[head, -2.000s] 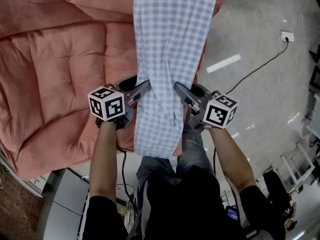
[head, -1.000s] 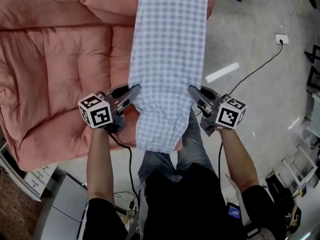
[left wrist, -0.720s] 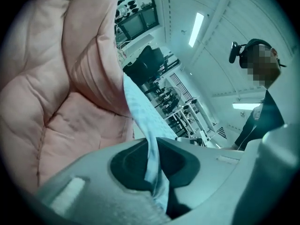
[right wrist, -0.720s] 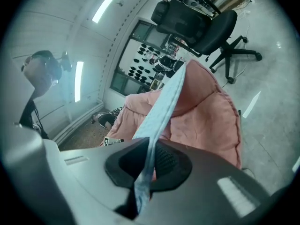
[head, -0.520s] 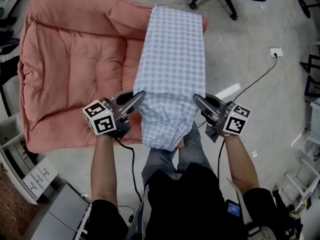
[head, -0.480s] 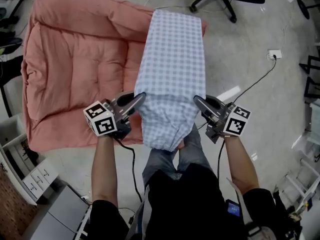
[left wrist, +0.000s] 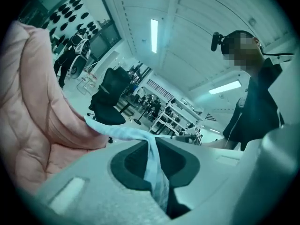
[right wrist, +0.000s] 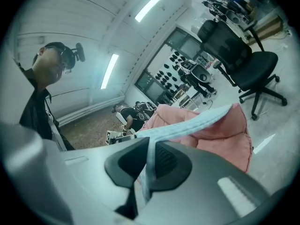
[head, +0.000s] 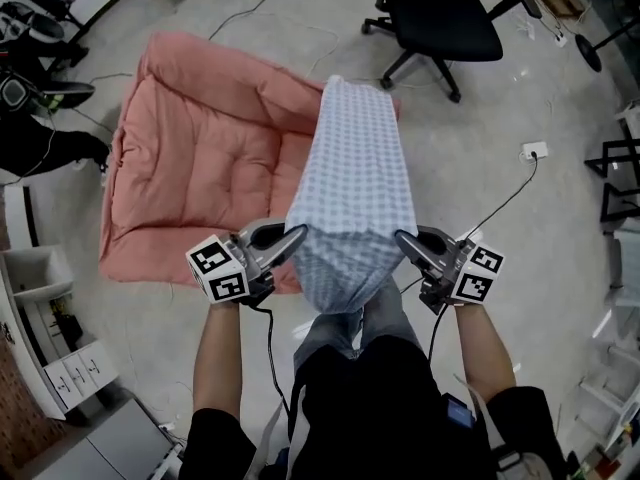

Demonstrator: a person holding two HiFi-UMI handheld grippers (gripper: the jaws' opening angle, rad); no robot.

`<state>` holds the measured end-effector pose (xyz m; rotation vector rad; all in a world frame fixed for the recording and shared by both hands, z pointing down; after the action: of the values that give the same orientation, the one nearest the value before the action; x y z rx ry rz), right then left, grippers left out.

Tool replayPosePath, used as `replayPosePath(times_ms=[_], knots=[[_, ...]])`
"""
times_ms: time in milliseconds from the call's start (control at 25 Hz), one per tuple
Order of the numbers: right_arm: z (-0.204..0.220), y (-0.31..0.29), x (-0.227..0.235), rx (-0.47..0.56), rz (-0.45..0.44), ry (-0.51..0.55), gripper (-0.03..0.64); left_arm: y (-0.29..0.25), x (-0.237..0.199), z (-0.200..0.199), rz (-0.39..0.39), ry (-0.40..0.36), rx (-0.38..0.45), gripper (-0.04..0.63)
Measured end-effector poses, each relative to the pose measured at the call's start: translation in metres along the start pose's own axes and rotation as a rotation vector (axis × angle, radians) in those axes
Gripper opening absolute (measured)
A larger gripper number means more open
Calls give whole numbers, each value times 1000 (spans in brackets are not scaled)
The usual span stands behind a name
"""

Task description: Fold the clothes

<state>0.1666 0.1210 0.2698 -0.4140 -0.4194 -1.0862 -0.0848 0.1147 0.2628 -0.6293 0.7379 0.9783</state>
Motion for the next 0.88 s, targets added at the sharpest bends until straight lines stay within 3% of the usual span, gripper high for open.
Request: replayPosePath(times_ms=[240, 520, 760, 880], knots=[[-62, 23, -41, 95, -40, 141, 12, 9, 74, -28, 24, -114, 96, 34], [-122, 77, -51, 165, -101, 190, 12, -9, 170, -37, -18, -218, 164, 34], [-153, 144, -48, 118, -192, 245, 12, -54, 225, -6, -134, -201, 242, 34], [-166, 185, -44, 97, -222, 285, 12, -84, 252, 16, -151, -195, 283, 34]])
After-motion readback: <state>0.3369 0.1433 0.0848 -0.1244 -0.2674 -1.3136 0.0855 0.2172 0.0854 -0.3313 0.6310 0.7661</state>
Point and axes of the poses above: the fingertips, and each gripper's own axes: y backward along the fingers, x to its right, z out of its underside, the point moved 5 cm from there along y, backward along the fingers, and after that the axes turned 15 degrees about y, right-handed, at the moved point
